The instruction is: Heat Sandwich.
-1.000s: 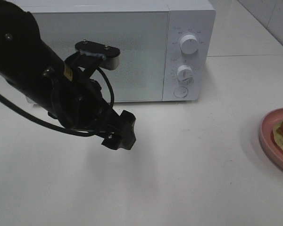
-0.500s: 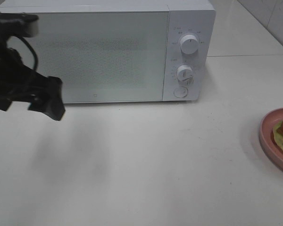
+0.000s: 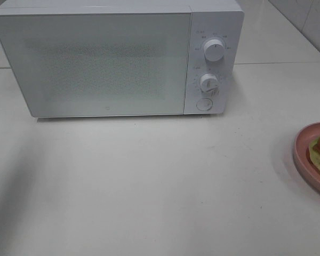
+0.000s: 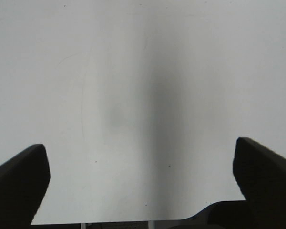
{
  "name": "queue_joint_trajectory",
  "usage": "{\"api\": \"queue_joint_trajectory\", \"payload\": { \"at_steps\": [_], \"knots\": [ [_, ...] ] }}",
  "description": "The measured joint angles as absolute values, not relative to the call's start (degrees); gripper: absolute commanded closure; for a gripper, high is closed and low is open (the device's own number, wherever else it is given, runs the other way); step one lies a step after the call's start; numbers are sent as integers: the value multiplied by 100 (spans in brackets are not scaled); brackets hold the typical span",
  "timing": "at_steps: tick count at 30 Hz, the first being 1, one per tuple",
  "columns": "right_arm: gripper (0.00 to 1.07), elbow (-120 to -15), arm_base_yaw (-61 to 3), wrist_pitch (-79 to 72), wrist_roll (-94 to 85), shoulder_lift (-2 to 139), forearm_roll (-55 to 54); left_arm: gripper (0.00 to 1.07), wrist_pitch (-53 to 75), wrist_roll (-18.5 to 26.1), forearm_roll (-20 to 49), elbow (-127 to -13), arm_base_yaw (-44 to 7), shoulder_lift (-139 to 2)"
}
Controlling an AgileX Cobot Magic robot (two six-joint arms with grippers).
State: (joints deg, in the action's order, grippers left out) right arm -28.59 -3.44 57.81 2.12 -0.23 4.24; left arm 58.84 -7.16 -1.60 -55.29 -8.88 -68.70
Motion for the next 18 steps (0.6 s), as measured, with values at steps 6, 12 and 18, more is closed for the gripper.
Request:
{"api": "queue_joint_trajectory", "payload": {
  "at_steps": [6,12,18],
  "knots": [
    [32,-2859,-344,5781,212,-23,424,9,5907,-716,-390,-4882,-670,-5873],
    [33,-2859,-344,5781,212,-23,424,9,5913,-756,-447,-4372,-665,-5122],
    [33,-2859,-344,5781,212,-23,424,9,5919,-756,-453,-3804,-665,-4274]
  ]
}}
